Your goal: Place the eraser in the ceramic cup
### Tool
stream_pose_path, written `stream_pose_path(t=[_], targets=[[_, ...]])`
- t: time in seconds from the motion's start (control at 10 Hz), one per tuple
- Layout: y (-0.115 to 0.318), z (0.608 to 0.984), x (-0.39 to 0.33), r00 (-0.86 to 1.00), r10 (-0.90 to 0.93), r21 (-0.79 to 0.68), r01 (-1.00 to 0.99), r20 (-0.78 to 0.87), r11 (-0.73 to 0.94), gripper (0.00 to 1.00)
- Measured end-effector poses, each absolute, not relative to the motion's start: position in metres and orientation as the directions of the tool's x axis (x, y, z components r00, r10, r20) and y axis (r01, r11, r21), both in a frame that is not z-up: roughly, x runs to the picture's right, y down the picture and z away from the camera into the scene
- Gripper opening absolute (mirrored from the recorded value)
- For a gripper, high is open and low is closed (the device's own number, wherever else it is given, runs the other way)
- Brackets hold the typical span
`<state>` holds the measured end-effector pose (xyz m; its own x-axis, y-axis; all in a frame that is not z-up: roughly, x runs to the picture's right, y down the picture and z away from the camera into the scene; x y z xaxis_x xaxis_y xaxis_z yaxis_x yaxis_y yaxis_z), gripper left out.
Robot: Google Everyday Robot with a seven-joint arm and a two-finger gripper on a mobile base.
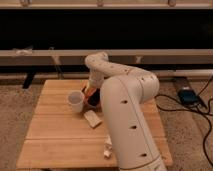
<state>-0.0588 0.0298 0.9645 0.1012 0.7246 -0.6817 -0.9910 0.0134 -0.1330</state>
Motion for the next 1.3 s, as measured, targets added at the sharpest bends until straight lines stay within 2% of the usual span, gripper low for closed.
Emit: stream_pose_path(t=[0.3, 0.5, 0.7, 0.8, 1.1, 1.2, 1.3], targets=[[0.034, 0.971, -0.058, 0.095, 0.708, -0.122, -0.992, -0.7, 0.012, 0.79], [0.036, 0.974, -0.056, 0.091, 0.699, -0.119, -0.993, -0.709, 0.008, 0.66], [0.038, 0.976, -0.056, 0.093, 0.693, -0.123, -0.992, -0.715, 0.006, 0.42], [0.039, 0.975, -0.054, 0.092, 0.692, -0.124, -0.992, -0.716, 0.003, 0.35], [0.033, 0.964, -0.049, 0.09, 0.722, -0.143, -0.99, -0.686, -0.013, 0.05], [0.024, 0.953, -0.049, 0.09, 0.748, -0.151, -0.989, -0.658, -0.014, 0.0], [0.018, 0.942, -0.048, 0.091, 0.773, -0.153, -0.988, -0.628, -0.008, 0.0]])
